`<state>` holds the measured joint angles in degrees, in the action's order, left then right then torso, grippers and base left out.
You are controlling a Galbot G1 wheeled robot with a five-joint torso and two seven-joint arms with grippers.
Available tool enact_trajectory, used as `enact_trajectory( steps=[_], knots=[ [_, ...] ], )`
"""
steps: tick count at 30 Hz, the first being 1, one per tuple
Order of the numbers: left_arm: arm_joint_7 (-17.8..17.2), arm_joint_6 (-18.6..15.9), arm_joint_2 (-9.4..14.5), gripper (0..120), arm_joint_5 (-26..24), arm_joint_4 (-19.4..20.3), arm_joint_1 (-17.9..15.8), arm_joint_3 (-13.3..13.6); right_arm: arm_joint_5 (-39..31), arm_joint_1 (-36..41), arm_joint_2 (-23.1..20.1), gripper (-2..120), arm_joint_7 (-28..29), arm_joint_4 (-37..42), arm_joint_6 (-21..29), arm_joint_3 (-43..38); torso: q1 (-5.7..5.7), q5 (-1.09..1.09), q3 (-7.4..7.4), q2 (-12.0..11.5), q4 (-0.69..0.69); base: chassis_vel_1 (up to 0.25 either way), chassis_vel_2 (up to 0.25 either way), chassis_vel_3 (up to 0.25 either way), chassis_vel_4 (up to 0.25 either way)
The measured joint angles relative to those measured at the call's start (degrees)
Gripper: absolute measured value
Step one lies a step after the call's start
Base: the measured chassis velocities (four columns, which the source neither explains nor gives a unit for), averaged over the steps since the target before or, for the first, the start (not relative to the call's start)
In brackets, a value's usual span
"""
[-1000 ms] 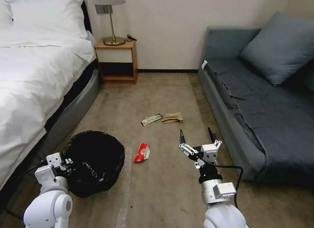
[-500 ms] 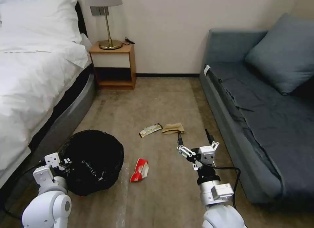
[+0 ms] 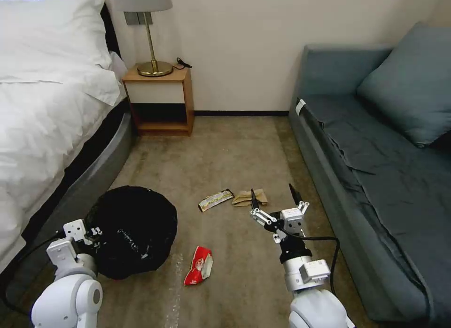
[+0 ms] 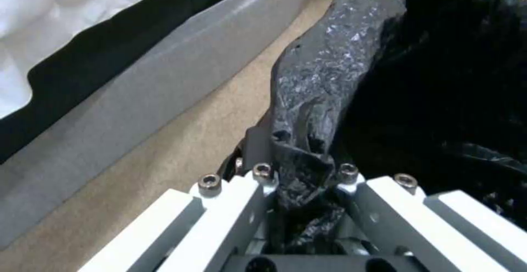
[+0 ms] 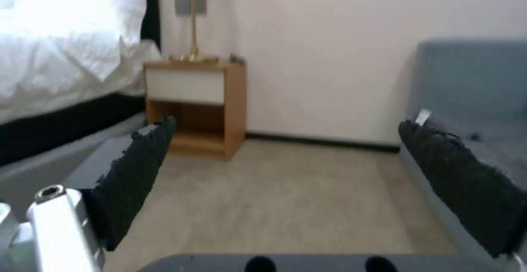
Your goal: Pick up the trash bin, then pick up the garbage on the floor and place it into the trash bin.
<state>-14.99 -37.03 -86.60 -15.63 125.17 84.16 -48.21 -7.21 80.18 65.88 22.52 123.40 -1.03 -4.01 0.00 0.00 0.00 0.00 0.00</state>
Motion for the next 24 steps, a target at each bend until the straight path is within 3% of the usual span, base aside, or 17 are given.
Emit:
enact_trajectory(
  steps=[3,6,7,11,12,13,17,24],
  knots=[
    [0.0,0.0,0.0,4,0.0,-0.1,0.0,-0.1,-5.2,-2.3,-1.7,100,1.6,-0.8,4.1,1.5,0.0,0.0,0.0,0.0,0.0,0.0,0.0,0.0,0.0],
    [0.0,0.0,0.0,4,0.2,0.0,0.1,-0.2,-17.7,-7.2,-4.4,100,5.7,-2.0,11.1,6.4,0.0,0.0,0.01,0.0,-0.01,0.0,0.0,0.0,0.0],
    [0.0,0.0,0.0,4,0.2,0.0,0.1,-0.2,-17.7,-7.2,-4.4,100,5.7,-2.0,11.1,6.4,0.0,0.0,0.01,0.0,-0.01,0.0,0.0,0.0,0.0],
    [0.1,0.0,0.2,4,0.1,0.8,0.2,-1.5,-33.7,-16.1,-7.3,100,13.9,-5.1,17.3,17.3,0.0,-0.01,0.01,0.0,0.01,0.0,0.0,0.0,0.0],
    [0.1,0.0,0.2,4,0.1,0.8,0.2,-1.5,-33.7,-16.1,-7.3,100,13.9,-5.1,17.3,17.3,0.0,-0.01,0.01,0.0,0.01,0.0,0.0,0.0,0.0],
    [0.1,0.0,0.3,4,0.1,1.1,0.2,-2.2,-38.8,-18.7,-7.7,100,16.8,-6.4,18.1,20.9,0.0,0.0,0.01,0.0,0.0,0.0,0.0,0.0,0.0],
    [0.6,0.0,0.3,4,-0.5,1.8,0.1,-4.3,-53.6,-27.1,-5.3,100,26.0,-11.4,20.0,33.0,0.0,-0.01,0.01,0.0,0.01,0.0,0.0,0.0,0.0],
    [0.6,0.3,0.1,4,-0.8,1.4,0.2,-5.4,-61.2,-33.5,-0.4,100,30.1,-17.1,20.7,41.6,0.0,-0.04,0.01,0.0,0.01,0.0,0.0,0.0,0.0]
  ],
)
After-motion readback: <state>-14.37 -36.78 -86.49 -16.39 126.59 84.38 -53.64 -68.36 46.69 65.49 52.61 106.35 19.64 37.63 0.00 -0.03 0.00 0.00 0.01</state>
